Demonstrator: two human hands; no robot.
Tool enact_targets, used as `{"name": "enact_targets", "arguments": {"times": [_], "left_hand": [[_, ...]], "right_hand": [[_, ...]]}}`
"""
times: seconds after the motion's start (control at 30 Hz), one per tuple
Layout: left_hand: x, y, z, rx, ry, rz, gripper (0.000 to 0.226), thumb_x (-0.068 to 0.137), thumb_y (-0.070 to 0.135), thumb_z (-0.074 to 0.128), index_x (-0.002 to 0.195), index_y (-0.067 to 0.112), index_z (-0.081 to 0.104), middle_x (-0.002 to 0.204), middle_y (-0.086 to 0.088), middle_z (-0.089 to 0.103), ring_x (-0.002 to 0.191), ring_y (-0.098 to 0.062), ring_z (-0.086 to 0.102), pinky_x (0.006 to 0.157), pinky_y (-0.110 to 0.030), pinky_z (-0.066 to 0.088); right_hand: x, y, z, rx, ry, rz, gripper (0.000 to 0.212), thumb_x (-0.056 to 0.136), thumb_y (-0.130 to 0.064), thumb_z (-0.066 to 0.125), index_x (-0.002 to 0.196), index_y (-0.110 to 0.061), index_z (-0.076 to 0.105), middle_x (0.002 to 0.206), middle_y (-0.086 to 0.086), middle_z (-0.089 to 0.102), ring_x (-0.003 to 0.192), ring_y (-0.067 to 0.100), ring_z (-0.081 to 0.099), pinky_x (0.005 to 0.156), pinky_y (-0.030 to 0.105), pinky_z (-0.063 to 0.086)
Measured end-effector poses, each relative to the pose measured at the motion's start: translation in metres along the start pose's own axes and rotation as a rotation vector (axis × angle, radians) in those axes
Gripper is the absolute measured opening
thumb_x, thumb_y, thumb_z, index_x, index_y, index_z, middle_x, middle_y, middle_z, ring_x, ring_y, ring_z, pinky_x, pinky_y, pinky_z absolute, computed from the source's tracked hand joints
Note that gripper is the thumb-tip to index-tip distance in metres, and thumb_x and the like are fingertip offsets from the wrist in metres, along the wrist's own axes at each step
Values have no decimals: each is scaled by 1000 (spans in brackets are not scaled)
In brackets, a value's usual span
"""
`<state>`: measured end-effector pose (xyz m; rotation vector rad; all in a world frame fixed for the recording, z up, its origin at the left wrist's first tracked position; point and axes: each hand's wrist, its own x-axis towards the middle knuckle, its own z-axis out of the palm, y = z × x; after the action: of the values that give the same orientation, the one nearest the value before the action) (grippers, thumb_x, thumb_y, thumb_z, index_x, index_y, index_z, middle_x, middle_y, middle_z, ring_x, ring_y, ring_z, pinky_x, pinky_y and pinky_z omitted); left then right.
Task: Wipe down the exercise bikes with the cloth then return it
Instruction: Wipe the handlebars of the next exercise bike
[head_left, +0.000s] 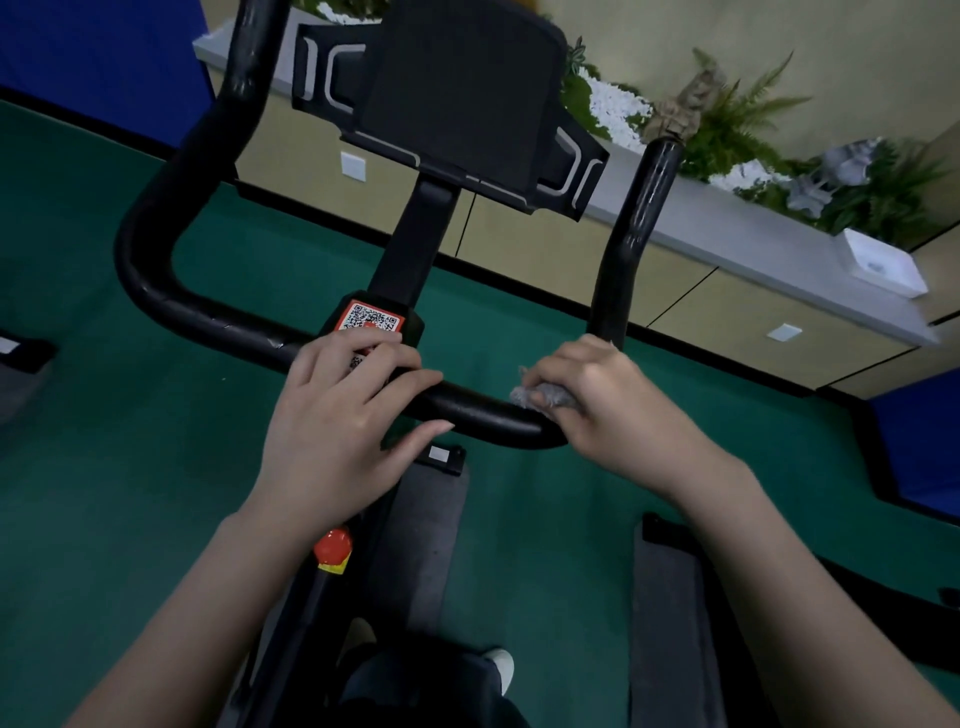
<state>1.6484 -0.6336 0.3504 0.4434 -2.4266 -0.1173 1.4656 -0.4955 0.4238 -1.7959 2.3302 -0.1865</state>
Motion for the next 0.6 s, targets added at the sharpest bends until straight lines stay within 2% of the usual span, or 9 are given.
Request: {"name": "enact_targets", "arguments": {"times": [0.07,0.1,0.2,0.3,0.4,0.5,0.57,0.6], "left_hand": [[1,0,-1,2,-5,-3,36,89,48,58,103,18,71,102,3,66,109,-23,51,90,-34,33],[1,0,-1,4,-5,-7,35,89,48,58,103,18,71,102,3,66,109,-23,51,91,-34,33],[1,1,-1,5,-2,-16,35,89,47,58,103,18,71,102,4,66,109,-23,51,91,-33,32],[1,2,-2,9,-4,-20,34,89,47,59,102,18,71,101,3,66,108,-23,51,91,-33,32],[1,2,-2,12,-10,-19,35,89,47,59,103,17,72,101,2,66,108,-24,51,89,-35,33],[2,3,-2,4,-19,-22,36,89,48,58,103,17,71,102,2,66,108,-25,50,87,-37,34],[2,2,-2,7,-28,-22,37,89,48,58,104,16,71,103,1,66,108,-26,51,86,-38,35],[1,2,-3,10,-30,-22,38,89,48,58,104,16,71,103,1,66,108,-27,51,86,-39,35]], "right_hand": [[-3,6,6,42,106,15,12,90,-6,61,98,-8,69,93,8,65,93,27,52,88,31,41],[-8,7,13,49,231,38,12,88,-3,62,97,-6,70,93,9,65,91,28,53,86,32,41],[-27,-5,53,113,743,194,15,87,4,60,99,1,68,98,14,63,92,29,54,86,31,42],[-30,-34,97,333,1112,362,20,89,-2,55,108,-6,62,105,14,56,99,27,51,91,27,41],[-24,-57,116,495,1250,459,25,90,-8,53,113,-15,56,115,1,48,106,18,47,97,20,36],[-17,-49,108,616,1357,531,20,92,-8,52,111,-12,57,113,7,51,108,16,51,96,22,40],[-11,-41,98,775,1437,677,16,95,-7,52,110,-11,55,110,9,55,106,17,56,94,27,46],[-8,-41,94,871,1455,754,14,96,-7,51,110,-11,54,108,5,57,103,11,57,91,24,47]]}}
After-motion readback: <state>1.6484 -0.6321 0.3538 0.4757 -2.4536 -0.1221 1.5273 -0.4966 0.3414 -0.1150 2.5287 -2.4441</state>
